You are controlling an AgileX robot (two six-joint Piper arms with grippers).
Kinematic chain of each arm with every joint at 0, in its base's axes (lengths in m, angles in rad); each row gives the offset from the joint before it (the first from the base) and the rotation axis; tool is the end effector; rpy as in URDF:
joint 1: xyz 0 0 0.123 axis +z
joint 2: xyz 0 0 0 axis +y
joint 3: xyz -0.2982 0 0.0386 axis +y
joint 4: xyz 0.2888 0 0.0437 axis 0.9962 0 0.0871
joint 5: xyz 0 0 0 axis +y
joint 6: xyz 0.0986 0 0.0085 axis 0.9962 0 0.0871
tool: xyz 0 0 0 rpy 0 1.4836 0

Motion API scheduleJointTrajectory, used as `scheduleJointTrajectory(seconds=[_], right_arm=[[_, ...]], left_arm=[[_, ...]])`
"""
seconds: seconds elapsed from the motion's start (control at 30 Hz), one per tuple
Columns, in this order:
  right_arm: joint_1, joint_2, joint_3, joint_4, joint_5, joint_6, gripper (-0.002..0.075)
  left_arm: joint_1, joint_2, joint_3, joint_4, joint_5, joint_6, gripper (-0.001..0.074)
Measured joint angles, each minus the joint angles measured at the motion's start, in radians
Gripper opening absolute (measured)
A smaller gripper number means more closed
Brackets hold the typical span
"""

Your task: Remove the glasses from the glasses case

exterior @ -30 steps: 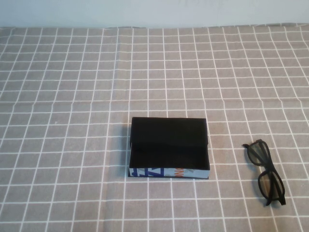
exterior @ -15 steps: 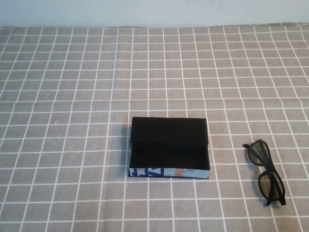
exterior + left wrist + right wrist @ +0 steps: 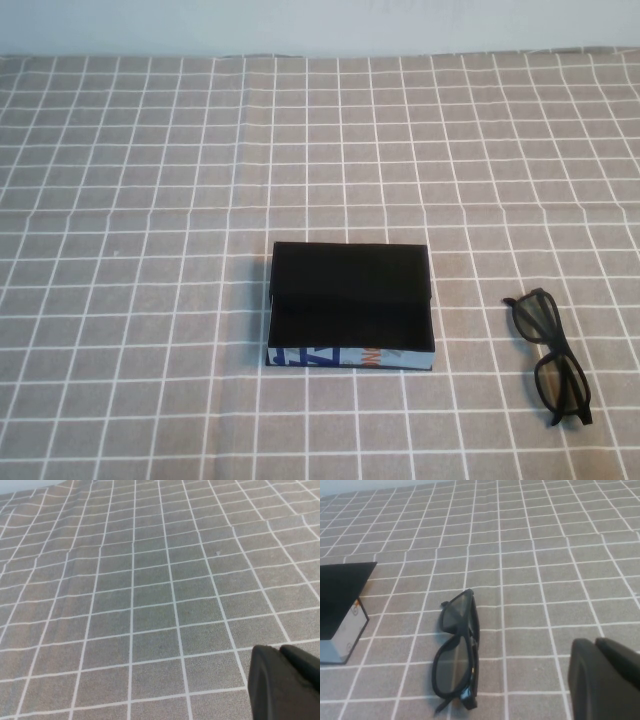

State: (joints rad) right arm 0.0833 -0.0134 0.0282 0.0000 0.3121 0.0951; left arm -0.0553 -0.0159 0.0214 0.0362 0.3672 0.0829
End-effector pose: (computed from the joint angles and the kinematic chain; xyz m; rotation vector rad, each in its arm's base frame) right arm 0.0865 0.0072 0.1734 0.0107 1.8123 0.1267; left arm 0.0851 -0.0034 0.1710 0.1504 1.8503 0.0547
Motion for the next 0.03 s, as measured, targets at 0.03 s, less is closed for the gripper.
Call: scheduleJointTrajectory(seconds=[0.03], right_arm=[[0.000,0.000,0.000,0.000,0.000,0.000,-0.0016]], left_arm=[[0.000,0.000,0.000,0.000,0.000,0.000,-0.0004]])
